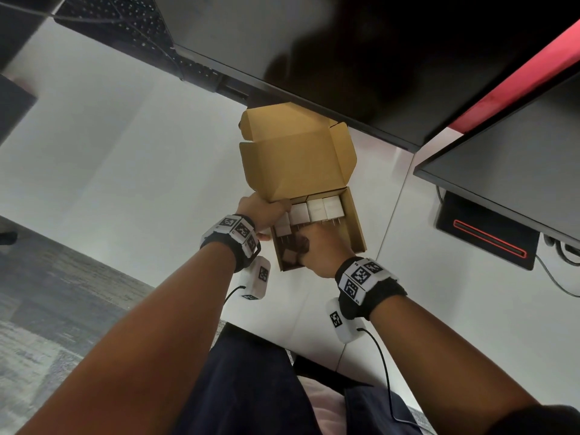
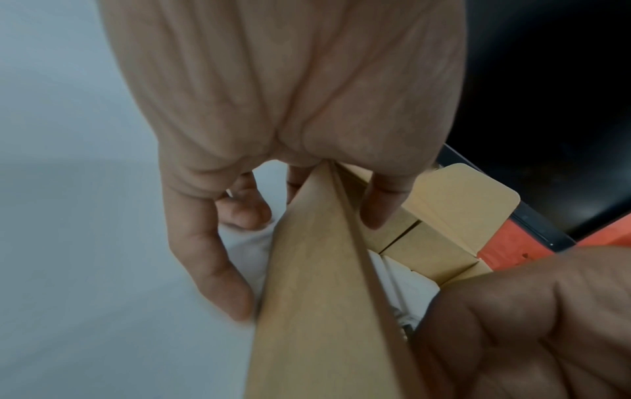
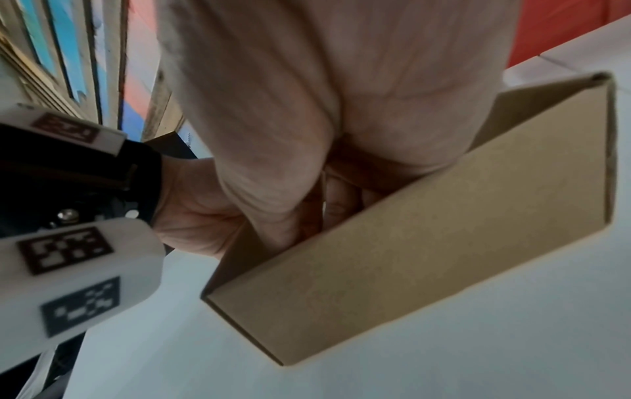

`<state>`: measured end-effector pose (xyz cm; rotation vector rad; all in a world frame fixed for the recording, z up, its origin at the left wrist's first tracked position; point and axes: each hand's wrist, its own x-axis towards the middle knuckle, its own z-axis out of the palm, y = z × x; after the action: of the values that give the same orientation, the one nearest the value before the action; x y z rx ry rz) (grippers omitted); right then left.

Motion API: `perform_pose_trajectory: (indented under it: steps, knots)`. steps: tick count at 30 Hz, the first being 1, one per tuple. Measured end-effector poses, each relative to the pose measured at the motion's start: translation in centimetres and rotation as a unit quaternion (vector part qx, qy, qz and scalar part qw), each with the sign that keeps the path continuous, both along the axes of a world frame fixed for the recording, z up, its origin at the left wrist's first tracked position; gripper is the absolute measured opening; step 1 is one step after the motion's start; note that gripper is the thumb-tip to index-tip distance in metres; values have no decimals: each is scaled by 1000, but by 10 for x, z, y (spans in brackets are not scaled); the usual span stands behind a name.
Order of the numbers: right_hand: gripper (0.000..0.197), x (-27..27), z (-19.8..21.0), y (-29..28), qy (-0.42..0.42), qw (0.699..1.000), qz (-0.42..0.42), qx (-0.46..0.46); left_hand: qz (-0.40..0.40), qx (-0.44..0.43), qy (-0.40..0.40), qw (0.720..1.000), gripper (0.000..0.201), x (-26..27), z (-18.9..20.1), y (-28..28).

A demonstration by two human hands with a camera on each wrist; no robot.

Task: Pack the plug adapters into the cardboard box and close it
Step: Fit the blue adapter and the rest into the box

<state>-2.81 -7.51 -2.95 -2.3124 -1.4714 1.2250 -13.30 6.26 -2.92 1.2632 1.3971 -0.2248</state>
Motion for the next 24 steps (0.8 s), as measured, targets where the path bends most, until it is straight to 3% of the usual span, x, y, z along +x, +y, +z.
perform_pose_trajectory:
  steps: [8, 21, 24]
  knots:
    - [10, -1, 0, 2, 25, 999, -8, -35, -3, 9, -6, 1000, 48, -2, -4, -1]
    - [31, -10, 15, 11, -66, 997, 26, -38, -2, 19, 0, 1000, 60, -2, -5, -2]
    - [36, -11, 17, 7, -101, 990, 97, -34, -7, 21, 2, 1000, 61, -2, -6, -2]
